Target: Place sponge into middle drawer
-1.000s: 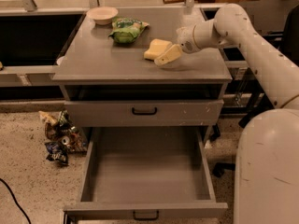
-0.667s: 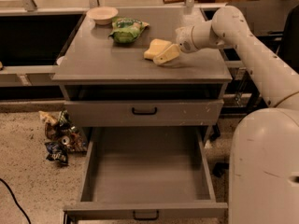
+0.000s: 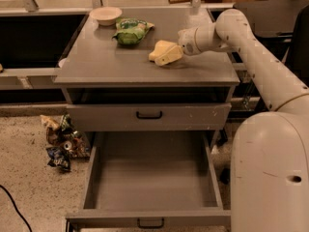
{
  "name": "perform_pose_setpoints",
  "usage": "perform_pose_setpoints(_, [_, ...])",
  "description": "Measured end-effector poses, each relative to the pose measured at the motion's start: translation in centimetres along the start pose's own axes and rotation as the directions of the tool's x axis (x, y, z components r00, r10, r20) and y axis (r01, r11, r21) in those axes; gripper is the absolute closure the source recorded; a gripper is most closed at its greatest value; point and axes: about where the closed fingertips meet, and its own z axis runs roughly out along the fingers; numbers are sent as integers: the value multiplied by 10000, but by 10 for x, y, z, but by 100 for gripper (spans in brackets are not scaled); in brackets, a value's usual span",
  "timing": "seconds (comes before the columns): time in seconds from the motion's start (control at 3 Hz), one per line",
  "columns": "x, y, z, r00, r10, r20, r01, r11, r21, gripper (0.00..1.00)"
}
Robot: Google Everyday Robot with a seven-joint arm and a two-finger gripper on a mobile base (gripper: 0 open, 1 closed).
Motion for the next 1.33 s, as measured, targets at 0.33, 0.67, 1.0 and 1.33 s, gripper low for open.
perform_pose_setpoints(0.33, [-1, 5, 3, 9995, 217, 247, -213, 9996, -183, 18])
perform_pose_setpoints(0.67, [-5, 12, 3, 9984, 329, 468, -314, 9990, -332, 41])
perform_pose_setpoints(1.0, [-15, 21, -2, 9963, 302, 810, -264, 9985, -476, 65])
perform_pose_setpoints(1.33, [-43, 34, -28, 9874, -57, 1580, 160, 9978, -642, 88])
